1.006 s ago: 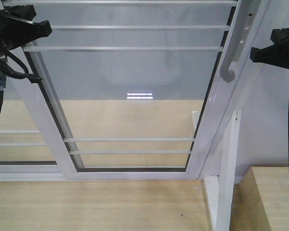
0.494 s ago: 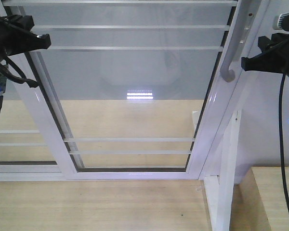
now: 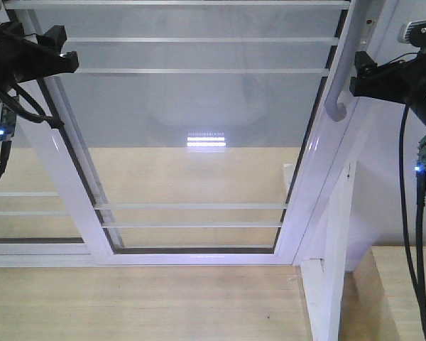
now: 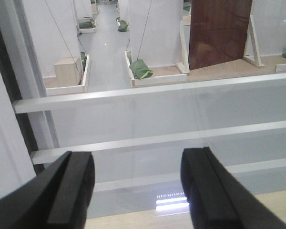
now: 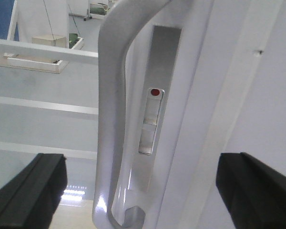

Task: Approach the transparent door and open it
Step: 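Raise both arms and move the right gripper toward the silver handle, then close the right gripper around the vertical silver door handle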

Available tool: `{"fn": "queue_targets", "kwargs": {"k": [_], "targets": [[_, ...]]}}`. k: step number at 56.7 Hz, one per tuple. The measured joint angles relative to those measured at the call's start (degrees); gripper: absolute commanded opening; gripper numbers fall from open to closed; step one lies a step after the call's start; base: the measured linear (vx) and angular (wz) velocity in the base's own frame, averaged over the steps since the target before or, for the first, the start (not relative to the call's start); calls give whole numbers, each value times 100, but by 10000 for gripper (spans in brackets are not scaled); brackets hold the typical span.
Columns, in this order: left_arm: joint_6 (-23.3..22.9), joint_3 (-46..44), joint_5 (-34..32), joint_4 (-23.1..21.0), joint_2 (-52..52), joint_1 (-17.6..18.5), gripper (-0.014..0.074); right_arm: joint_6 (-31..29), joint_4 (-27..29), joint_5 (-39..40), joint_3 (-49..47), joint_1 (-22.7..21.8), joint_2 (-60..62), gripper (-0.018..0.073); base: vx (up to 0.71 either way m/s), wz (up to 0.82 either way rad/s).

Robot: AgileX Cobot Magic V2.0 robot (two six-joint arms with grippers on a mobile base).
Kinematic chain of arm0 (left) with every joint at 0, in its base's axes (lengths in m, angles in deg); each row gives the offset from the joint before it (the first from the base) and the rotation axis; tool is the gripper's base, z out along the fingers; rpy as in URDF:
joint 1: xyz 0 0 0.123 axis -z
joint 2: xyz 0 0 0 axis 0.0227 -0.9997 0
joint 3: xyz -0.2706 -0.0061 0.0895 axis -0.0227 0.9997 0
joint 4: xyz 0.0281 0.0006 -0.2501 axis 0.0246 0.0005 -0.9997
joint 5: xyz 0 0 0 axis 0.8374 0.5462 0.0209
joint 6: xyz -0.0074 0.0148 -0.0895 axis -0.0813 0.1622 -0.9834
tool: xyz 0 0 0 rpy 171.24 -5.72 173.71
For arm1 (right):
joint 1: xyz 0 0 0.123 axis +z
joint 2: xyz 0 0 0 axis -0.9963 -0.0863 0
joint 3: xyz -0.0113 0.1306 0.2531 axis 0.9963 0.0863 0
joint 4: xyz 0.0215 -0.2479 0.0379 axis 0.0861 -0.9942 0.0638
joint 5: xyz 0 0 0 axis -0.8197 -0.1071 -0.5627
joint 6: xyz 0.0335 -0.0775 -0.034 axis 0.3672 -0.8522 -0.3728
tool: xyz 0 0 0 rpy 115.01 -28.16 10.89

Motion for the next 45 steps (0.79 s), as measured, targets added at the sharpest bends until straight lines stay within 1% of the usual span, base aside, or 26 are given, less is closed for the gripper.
{"fn": "queue_targets", "kwargs": {"k": [11, 22, 40, 45], "targets": [[-1, 0, -20, -4, -119, 0, 524, 407, -293, 371, -371, 0, -627, 645, 0, 0], [-1, 0, -26, -4, -164, 0, 524, 782, -663, 419, -959, 0, -1265, 607, 0, 0], [-1, 0, -33, -4, -164, 0, 524, 899, -701, 447, -1729, 0, -2051, 597, 0, 0], [-1, 0, -33, -4, -164, 0, 524, 905, -701, 451, -1845, 0, -2188, 580, 0, 0]]}}
